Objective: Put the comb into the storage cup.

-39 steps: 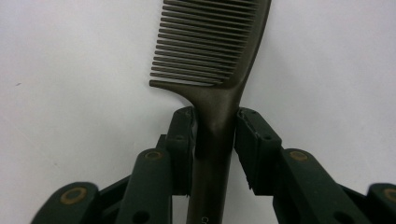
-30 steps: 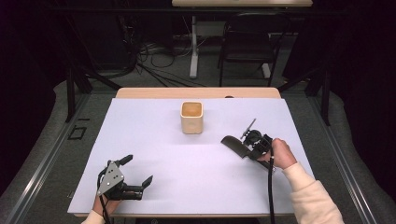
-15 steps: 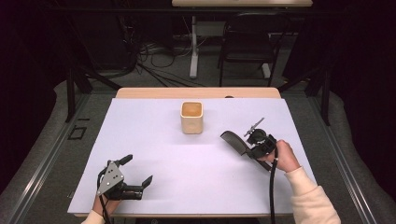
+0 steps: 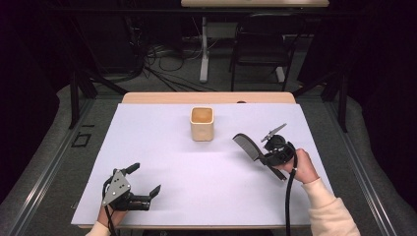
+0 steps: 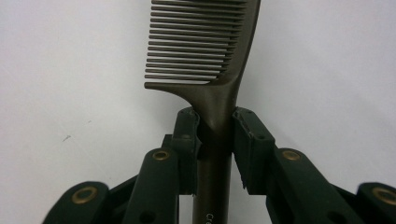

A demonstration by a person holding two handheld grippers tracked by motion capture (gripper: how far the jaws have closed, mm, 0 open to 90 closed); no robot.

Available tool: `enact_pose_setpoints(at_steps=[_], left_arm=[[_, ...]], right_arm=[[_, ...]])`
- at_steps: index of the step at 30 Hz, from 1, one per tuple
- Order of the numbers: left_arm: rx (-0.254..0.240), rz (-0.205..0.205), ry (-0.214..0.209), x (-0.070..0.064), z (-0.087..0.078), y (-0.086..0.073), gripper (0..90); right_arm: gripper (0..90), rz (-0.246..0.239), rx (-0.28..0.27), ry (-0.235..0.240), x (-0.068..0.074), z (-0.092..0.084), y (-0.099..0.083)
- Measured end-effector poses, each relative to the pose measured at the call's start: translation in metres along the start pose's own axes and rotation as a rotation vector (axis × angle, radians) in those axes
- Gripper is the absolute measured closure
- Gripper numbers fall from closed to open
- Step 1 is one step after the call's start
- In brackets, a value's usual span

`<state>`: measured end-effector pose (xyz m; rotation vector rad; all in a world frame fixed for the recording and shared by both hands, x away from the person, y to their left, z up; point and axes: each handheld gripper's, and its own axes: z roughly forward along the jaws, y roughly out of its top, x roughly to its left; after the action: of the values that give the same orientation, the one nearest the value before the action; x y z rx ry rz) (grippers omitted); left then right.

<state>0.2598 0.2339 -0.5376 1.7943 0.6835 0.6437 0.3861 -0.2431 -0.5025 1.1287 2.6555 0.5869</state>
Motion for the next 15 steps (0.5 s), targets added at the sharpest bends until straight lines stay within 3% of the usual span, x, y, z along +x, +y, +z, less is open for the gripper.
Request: enact_pose_setpoints(at_steps=[11,15], left_arm=[[0.004,-0.002,-0.001,-0.0004,0.0001,0.0000,0.3],[0.002,-0.003,-0.003,-0.0004,0.0003,-0.0001,0.4]], right_arm=[[71.6,0.021,-0.069,0.006,0.0046,-0.0041,-0.0003],[71.6,0.007,-0.094,0.018,0.0048,-0.0037,-0.0001]])
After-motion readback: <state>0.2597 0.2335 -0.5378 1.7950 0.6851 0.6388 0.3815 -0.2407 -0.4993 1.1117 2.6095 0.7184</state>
